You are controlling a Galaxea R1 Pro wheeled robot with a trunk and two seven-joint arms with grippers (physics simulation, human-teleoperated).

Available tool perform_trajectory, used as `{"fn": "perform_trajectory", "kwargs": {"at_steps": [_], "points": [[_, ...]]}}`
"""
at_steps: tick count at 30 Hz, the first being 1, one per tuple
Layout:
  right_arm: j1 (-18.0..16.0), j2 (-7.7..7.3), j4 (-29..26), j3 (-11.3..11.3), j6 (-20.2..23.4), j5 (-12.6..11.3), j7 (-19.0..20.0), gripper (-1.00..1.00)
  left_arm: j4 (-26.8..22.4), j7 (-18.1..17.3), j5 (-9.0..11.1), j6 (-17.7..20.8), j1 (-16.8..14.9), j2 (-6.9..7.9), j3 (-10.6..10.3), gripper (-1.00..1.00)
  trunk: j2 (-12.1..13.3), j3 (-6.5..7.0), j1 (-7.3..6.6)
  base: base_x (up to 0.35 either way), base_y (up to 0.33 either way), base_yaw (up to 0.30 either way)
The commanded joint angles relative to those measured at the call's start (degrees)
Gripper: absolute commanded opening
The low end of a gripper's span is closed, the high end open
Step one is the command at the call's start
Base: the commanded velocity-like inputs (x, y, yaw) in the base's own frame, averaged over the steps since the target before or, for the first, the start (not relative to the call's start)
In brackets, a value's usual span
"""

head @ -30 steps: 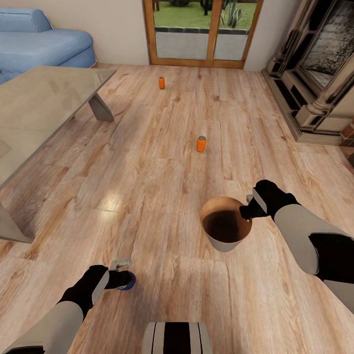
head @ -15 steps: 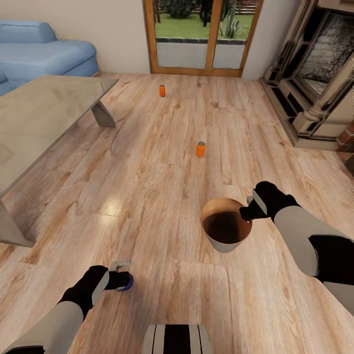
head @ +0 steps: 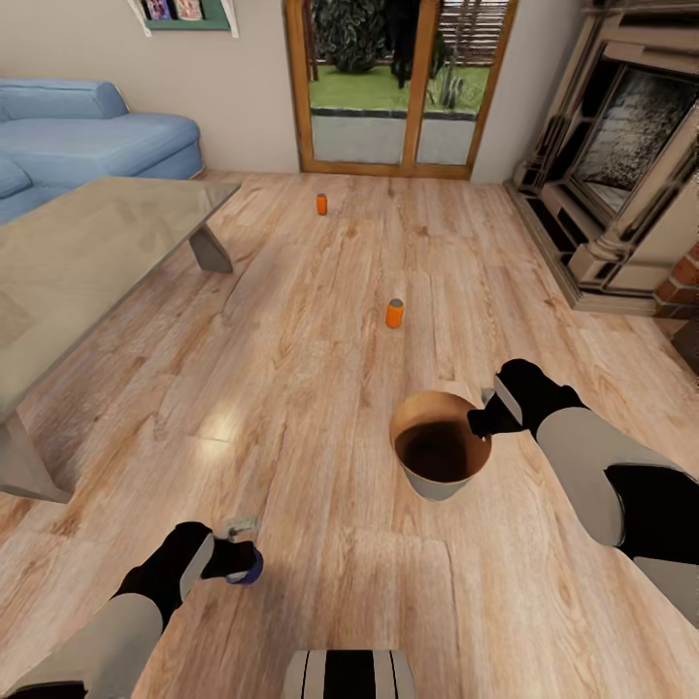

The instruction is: Put the three can of soda from the living room inside the tash can in the kitchen.

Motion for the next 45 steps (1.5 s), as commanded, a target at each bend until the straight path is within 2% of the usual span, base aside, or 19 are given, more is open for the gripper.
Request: {"fn": "perform_trajectory", "kwargs": {"at_steps": [1, 3, 5, 9, 13, 17, 20, 22, 23, 24, 25, 27, 29, 32, 33, 36, 37, 43, 45], "points": [[0.02, 0.05, 0.02, -0.20, 0.03, -0.45, 0.26, -1.00, -0.29, -0.67, 0.14, 1.93, -0.22, 0.13, -0.06, -1.00, 0.02, 0.23, -0.02, 0.000, 0.000, 0.000], [0.05, 0.08, 0.04, -0.24, 0.03, -0.47, 0.42, -1.00, -0.78, -2.72, 0.19, 3.73, -0.70, 0.45, -0.08, -1.00, 0.04, 0.67, -0.08, 0.000, 0.000, 0.000], [0.11, 0.10, 0.04, -0.23, 0.03, -0.47, 0.68, -1.00, -1.11, -6.27, -0.10, 4.88, -1.78, 1.83, -0.10, -1.00, 0.07, 1.12, -0.13, 0.000, 0.000, 0.000], [0.16, 0.11, 0.44, -0.13, 0.03, -0.38, 1.03, -1.00, -1.35, -9.52, -0.16, 9.99, -6.52, 4.04, -0.16, -1.00, 0.12, 2.00, -0.23, 0.000, 0.000, 0.000], [0.13, 0.09, 0.62, 0.58, 0.03, -0.25, 1.93, -1.00, -1.38, -10.34, -0.27, 15.71, -14.57, 6.99, -0.22, -1.00, 0.18, 2.89, -0.33, 0.000, 0.000, 0.000], [0.10, 0.06, 0.65, 3.22, 0.03, -0.18, 5.83, -1.00, -1.38, -10.56, -0.30, 19.74, -20.88, 7.92, -1.59, -1.00, 0.23, 3.77, -0.44, 0.000, 0.000, 0.000], [0.09, -0.26, 0.59, 7.77, 0.03, -0.11, 12.30, -1.00, -0.95, -13.45, -0.34, 19.74, -24.08, 8.14, -4.97, -1.00, 1.04, 4.36, -0.90, 0.000, 0.000, 0.000], [0.09, -0.49, 0.51, 12.56, 0.03, -0.07, 18.06, -1.00, -0.66, -18.62, -0.36, 19.74, -26.20, 8.88, -8.46, -1.00, 1.84, 4.71, -1.34, 0.000, 0.000, 0.000], [0.09, -0.53, 0.49, 13.55, 0.03, -0.01, 19.34, -1.00, -0.62, -20.05, -0.37, 19.74, -26.58, 9.03, -9.76, -1.00, 2.24, 4.89, -1.56, 0.000, 0.000, 0.000], [0.08, -0.61, 0.44, 15.04, 0.03, 0.08, 21.43, -1.00, -0.46, -22.98, -0.37, 19.74, -27.22, 9.29, -12.92, -1.00, 2.65, 5.07, -1.78, 0.000, 0.000, 0.000], [0.04, -0.67, 0.38, 16.31, 0.03, 0.15, 23.30, -1.00, 0.40, -27.50, -0.38, 19.74, -28.49, 9.52, -17.66, -1.00, 3.05, 5.25, -2.00, 0.000, 0.000, 0.000], [0.03, -0.63, 0.32, 16.78, 0.03, 0.18, 24.04, -1.00, 1.27, -30.78, -0.41, 19.74, -29.61, 9.60, -20.13, -1.00, 3.85, 5.61, -2.44, 0.000, 0.000, 0.000], [0.01, -0.38, 0.28, 17.34, 0.03, 0.21, 24.82, -1.00, 2.61, -37.62, -0.50, 19.74, -31.93, 9.90, -23.04, -1.00, 4.65, 5.97, -2.88, 0.000, 0.000, 0.000], [0.01, -0.16, 0.35, 17.69, 0.03, 0.22, 25.07, -1.00, 2.99, -43.90, -0.53, 19.74, -34.02, 10.67, -25.25, -1.00, 5.85, 6.51, -3.53, 0.000, 0.000, 0.000], [0.05, -0.01, 0.42, 17.93, 0.03, 0.22, 25.00, -1.00, 2.99, -48.68, -0.54, 19.74, -35.23, 11.06, -28.73, -1.00, 6.25, 6.69, -3.75, 0.000, 0.000, 0.000], [0.07, 0.43, 0.51, 18.11, 0.03, 0.17, 24.87, -1.00, 2.72, -54.77, -0.45, 19.74, -36.60, 11.42, -33.13, -1.00, 7.46, 7.23, -4.41, 0.000, 0.000, 0.000], [0.08, 0.95, 0.59, 18.17, 0.03, 0.15, 24.79, -1.00, 2.58, -58.48, -0.42, 19.74, -38.03, 11.59, -34.82, -1.00, 7.86, 7.41, -4.63, 0.000, 0.000, 0.000], [0.09, 2.90, 2.66, 18.44, 0.03, 0.20, 24.61, -1.00, -0.12, -69.89, -1.90, 19.74, -42.46, 11.69, -37.53, -1.00, 10.27, 8.48, -5.95, 0.000, 0.000, 0.000], [0.09, 3.62, 3.08, 18.47, 0.03, 0.21, 24.57, -1.00, -2.38, -73.12, -2.08, 19.74, -42.77, 11.67, -39.69, -1.00, 11.07, 8.84, -6.39, 0.000, 0.000, 0.000]]}}
